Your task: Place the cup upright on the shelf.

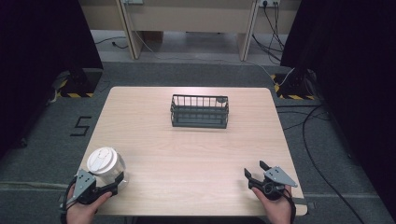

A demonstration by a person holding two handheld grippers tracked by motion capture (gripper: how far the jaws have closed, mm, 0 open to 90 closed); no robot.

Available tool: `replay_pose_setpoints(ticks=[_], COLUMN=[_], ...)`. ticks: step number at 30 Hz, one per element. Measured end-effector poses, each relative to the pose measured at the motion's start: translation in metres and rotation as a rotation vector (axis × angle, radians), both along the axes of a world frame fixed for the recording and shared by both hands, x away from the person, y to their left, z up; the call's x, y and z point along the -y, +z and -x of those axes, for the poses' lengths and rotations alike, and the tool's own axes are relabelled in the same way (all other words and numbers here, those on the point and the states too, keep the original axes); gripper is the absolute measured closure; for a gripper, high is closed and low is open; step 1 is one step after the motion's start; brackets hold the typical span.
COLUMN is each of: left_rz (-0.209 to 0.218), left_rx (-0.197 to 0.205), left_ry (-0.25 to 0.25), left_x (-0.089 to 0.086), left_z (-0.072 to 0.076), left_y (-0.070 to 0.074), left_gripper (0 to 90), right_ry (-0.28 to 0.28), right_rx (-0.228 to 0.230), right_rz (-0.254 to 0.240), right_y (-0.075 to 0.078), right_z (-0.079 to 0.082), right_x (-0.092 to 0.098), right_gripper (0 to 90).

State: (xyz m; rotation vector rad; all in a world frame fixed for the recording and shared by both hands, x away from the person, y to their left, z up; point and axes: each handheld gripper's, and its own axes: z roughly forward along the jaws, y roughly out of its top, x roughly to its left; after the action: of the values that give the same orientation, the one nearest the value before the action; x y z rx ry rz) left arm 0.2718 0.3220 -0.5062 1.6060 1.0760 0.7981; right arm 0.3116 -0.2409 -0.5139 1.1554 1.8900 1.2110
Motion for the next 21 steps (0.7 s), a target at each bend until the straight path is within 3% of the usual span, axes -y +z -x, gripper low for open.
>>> replay_pose_setpoints(ticks=[13, 21], left_rz=[-0.027, -0.027], left_rx=[-0.002, 0.017], left_ry=[-0.022, -0.018], left_x=[0.003, 0.005], left_z=[0.001, 0.001], left_y=[0.004, 0.013], left_gripper=[17.4, 17.4], right_ry=[0.000, -0.001], right_rx=[-0.005, -0.006], right_rz=[0.000, -0.004], right_y=[0.000, 0.000], right_z=[0.000, -0.001], right_x=[0.000, 0.000], right_gripper=[31.2, 31.2])
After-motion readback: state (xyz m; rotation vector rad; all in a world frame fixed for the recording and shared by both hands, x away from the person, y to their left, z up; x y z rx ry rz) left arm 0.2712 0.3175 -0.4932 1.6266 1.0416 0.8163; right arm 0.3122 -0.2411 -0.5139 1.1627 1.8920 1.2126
